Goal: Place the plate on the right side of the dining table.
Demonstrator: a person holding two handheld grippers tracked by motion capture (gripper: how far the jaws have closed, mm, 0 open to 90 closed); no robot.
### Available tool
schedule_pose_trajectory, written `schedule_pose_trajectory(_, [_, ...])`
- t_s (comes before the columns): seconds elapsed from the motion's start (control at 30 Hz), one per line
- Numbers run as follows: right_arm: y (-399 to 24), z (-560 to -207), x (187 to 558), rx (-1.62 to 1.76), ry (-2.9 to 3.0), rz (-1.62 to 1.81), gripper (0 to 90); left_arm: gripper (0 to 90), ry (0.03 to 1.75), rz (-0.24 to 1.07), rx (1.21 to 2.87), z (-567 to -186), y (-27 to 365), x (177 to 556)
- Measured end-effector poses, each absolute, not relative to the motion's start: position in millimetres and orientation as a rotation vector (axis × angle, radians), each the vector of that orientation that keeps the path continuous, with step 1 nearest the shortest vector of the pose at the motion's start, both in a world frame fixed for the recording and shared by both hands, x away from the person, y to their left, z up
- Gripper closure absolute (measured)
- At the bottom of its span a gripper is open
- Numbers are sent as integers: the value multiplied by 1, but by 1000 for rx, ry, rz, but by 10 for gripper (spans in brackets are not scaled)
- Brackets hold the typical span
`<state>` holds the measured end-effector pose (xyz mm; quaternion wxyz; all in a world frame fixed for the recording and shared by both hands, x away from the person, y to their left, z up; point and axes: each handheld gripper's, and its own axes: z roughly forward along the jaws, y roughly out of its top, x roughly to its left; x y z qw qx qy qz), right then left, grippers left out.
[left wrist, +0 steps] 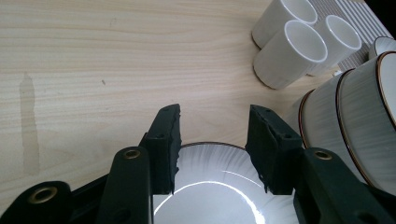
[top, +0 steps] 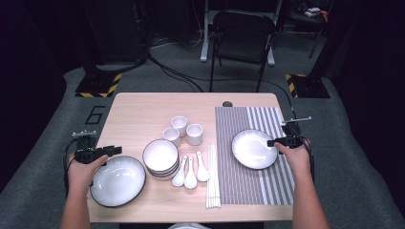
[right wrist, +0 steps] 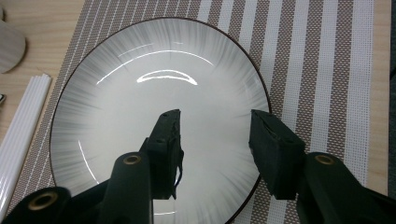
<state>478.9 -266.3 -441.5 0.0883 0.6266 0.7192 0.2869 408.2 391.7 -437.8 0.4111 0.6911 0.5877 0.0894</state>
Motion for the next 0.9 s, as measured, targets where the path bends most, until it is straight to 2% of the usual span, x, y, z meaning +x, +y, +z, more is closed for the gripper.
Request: schedule_pose_trajectory(0.9, [-246, -423, 453, 1723, 2189, 981, 547, 549, 1443, 231, 1777, -431, 379, 408])
